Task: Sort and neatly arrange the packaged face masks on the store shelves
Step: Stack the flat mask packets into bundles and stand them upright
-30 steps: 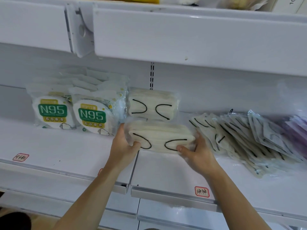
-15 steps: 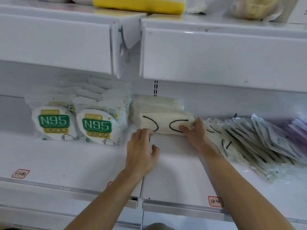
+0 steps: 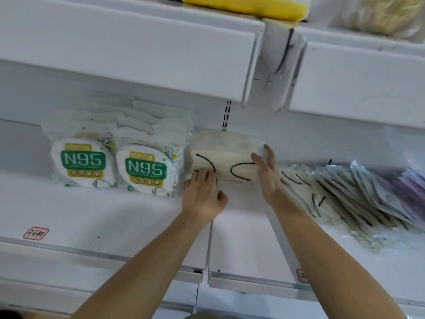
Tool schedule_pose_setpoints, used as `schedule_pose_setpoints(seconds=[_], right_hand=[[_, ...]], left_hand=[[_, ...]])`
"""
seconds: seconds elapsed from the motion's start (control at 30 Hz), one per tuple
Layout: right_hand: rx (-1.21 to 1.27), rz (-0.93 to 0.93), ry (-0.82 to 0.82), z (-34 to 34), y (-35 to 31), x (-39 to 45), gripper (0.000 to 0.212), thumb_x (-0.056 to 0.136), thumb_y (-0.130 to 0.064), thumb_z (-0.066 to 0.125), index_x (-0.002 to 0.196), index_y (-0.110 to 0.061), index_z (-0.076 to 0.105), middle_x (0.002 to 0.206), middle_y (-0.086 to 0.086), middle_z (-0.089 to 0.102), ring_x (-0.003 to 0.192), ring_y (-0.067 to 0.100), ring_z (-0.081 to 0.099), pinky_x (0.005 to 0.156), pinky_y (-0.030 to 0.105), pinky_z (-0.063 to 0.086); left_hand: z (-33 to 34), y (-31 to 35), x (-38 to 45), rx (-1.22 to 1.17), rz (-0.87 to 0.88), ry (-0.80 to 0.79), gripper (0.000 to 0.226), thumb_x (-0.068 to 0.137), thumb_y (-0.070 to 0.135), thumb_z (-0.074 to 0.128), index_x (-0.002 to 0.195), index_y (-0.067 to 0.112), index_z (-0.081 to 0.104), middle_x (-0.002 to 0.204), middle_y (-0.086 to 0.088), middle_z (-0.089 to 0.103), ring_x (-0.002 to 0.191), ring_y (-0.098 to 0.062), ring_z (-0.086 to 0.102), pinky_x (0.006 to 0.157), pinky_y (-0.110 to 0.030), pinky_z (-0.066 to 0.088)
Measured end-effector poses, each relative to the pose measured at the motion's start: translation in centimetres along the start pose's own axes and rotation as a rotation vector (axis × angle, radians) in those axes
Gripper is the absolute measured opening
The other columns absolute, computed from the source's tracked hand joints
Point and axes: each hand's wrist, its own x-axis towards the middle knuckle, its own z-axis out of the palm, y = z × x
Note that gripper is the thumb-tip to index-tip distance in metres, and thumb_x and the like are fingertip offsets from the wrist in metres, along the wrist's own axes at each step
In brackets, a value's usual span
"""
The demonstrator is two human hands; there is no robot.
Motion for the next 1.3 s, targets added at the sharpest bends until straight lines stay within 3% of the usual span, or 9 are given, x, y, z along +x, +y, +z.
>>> schedule_pose_setpoints(seconds=[0.27,0.47,0.6,0.67,0.8,0.97,1.07,1.17,1.3], right_hand=[[0.088,0.063,0.004,-0.2,0.0,1.5,0.061,0.107,-0.05,0.039,0.158,-0.018,0.032,0.163,-0.001,0.034,0.15,0.014,0.029,0.11,0.026,0.023],[0.022,-0.094,0.059,-4.1,0.1,-2.6,0.081,0.086,-0.08,0.038,0.146,-0.027,0.049,0.149,-0.001,0.053,0.138,0.011,0.048,0.118,0.035,0.035],[-0.529,-0.391,0.213,-10.9,2.1,-6.3,0.025,0.097,-0.042,0.061,0.116,-0.027,0.066,0.114,-0.01,0.068,0.104,0.007,0.062,0.085,0.026,0.049],[-0.758,-0.501,0.291,-14.2,3.2,-7.3,0.017,0.091,-0.019,0.066,0.107,-0.017,0.069,0.106,-0.004,0.07,0.096,0.015,0.062,0.078,0.024,0.043],[-0.957,-0.471,0.456,-18.4,4.9,-7.9,0.024,0.08,-0.015,0.059,0.101,-0.013,0.072,0.101,0.006,0.069,0.096,0.034,0.061,0.077,0.039,0.051],[-1.149,-0.345,0.439,-21.5,5.6,-8.6,0.041,0.077,-0.02,0.069,0.118,-0.025,0.069,0.121,0.005,0.064,0.113,0.036,0.053,0.088,0.05,0.05],[-1.112,-0.294,0.401,-23.7,6.1,-7.1,0.037,0.082,-0.025,0.07,0.119,-0.022,0.066,0.116,0.01,0.065,0.107,0.039,0.057,0.086,0.047,0.051],[-0.933,-0.222,0.432,-25.2,5.3,-5.8,0.015,0.09,-0.021,0.062,0.102,-0.016,0.067,0.095,0.008,0.07,0.088,0.036,0.062,0.074,0.039,0.048],[-0.661,-0.218,0.601,-26.3,5.3,-6.0,0.016,0.097,-0.017,0.054,0.085,-0.011,0.062,0.065,0.001,0.056,0.064,0.032,0.053,0.058,0.034,0.03]], left_hand=[[0.0,-0.3,-0.1,-0.008,0.015,0.015,0.034,0.083,0.036,0.056,0.11,0.015,0.06,0.114,-0.003,0.055,0.109,-0.025,0.053,0.087,-0.038,0.043],[0.2,-0.5,-0.2,-0.019,0.017,-0.024,0.03,0.086,0.032,0.06,0.111,0.017,0.063,0.119,-0.003,0.055,0.115,-0.027,0.051,0.09,-0.038,0.04],[-0.2,0.4,-1.9,-0.083,0.176,-0.112,0.037,0.088,0.03,0.053,0.122,0.02,0.066,0.126,0.002,0.055,0.122,-0.026,0.05,0.094,-0.038,0.038],[-0.2,3.1,-3.1,-0.116,0.337,-0.246,0.049,0.092,0.039,0.045,0.134,0.019,0.06,0.142,0.0,0.05,0.134,-0.025,0.043,0.108,-0.039,0.034],[2.4,11.5,-3.7,0.048,0.526,-0.434,0.08,0.096,0.061,0.019,0.154,0.007,0.032,0.166,-0.016,0.019,0.155,-0.031,0.015,0.123,-0.054,0.015],[6.6,18.3,-1.7,0.057,0.387,-0.371,0.098,0.083,0.065,0.002,0.151,0.004,0.036,0.157,-0.02,0.032,0.148,-0.037,0.023,0.112,-0.066,0.024],[7.0,21.0,-0.5,-0.048,0.257,-0.476,0.101,0.078,0.067,-0.004,0.152,0.01,0.035,0.16,-0.017,0.025,0.152,-0.033,0.014,0.113,-0.072,0.008],[5.9,23.3,0.8,-0.461,0.033,-0.505,0.078,0.081,0.073,0.018,0.125,0.019,0.053,0.133,-0.007,0.057,0.133,-0.026,0.046,0.116,-0.055,0.024],[4.6,25.9,2.2,-1.182,-0.443,-0.471,0.042,0.076,0.052,0.068,0.093,0.013,0.068,0.09,-0.01,0.073,0.083,-0.029,0.07,0.075,-0.038,0.054]])
